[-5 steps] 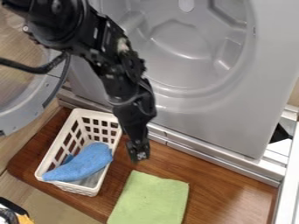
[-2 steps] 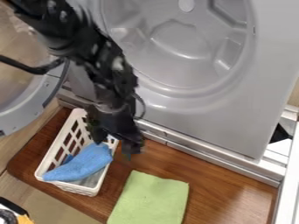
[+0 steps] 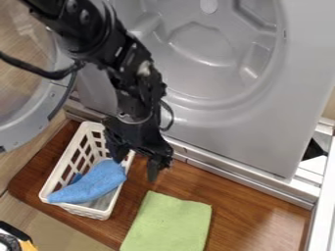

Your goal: Move the white basket to the right side of the green towel

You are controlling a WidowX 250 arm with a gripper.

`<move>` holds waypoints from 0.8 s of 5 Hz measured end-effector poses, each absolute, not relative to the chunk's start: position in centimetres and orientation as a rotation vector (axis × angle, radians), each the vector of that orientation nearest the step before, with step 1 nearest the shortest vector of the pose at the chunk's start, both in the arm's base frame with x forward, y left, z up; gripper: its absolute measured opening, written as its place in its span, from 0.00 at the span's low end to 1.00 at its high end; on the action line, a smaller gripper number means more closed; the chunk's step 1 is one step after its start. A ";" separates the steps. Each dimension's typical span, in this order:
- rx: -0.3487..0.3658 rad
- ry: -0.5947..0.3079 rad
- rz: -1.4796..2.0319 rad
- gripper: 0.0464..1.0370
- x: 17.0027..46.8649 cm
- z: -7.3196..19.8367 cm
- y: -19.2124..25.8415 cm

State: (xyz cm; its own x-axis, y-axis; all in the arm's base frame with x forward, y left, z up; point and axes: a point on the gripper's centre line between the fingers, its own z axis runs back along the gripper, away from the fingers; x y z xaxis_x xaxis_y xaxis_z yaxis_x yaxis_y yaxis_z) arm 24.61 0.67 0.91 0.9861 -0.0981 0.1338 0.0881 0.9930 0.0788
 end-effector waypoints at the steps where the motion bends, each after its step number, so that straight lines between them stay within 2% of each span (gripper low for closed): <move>1: 0.064 -0.147 -0.065 0.96 24.7 0.9 1.8; 2: 0.110 -0.136 -0.048 0.96 24.7 0.0 2.8; 4: 0.117 -0.108 0.035 0.96 25.1 -2.5 4.5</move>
State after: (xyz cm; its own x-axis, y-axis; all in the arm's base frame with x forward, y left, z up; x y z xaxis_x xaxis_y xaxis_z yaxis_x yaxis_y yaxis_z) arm 25.14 4.47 -2.47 0.9936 0.0281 0.1098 -0.0407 0.9926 0.1142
